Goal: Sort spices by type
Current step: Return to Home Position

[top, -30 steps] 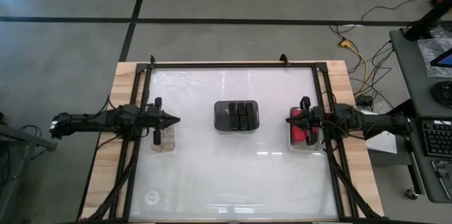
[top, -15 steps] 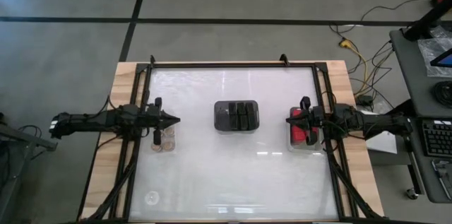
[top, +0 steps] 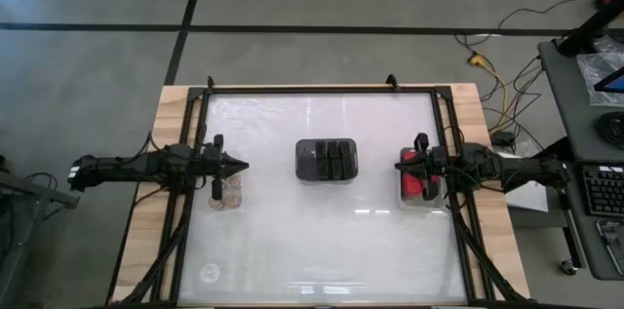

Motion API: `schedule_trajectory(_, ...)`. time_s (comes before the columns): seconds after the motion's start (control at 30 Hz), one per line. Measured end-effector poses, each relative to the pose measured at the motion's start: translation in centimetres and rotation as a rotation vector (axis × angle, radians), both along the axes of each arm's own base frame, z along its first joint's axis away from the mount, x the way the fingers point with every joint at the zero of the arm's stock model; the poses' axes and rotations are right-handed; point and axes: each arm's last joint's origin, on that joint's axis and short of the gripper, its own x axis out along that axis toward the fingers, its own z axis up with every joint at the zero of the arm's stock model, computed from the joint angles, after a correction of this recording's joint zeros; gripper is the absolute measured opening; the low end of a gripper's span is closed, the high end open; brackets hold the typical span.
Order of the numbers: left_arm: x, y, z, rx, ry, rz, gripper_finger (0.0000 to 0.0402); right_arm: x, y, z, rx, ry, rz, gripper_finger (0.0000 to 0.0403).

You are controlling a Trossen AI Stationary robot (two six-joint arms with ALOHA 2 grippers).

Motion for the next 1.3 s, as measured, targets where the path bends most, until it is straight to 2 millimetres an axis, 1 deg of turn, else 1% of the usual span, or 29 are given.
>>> schedule_trajectory(1.3, 0.0, 0.0, 0.01, 0.0, 0.0, 0.0, 0.0001, 0.0, 0.0, 0.0, 0.0, 0.0, 0.0, 0.0013)
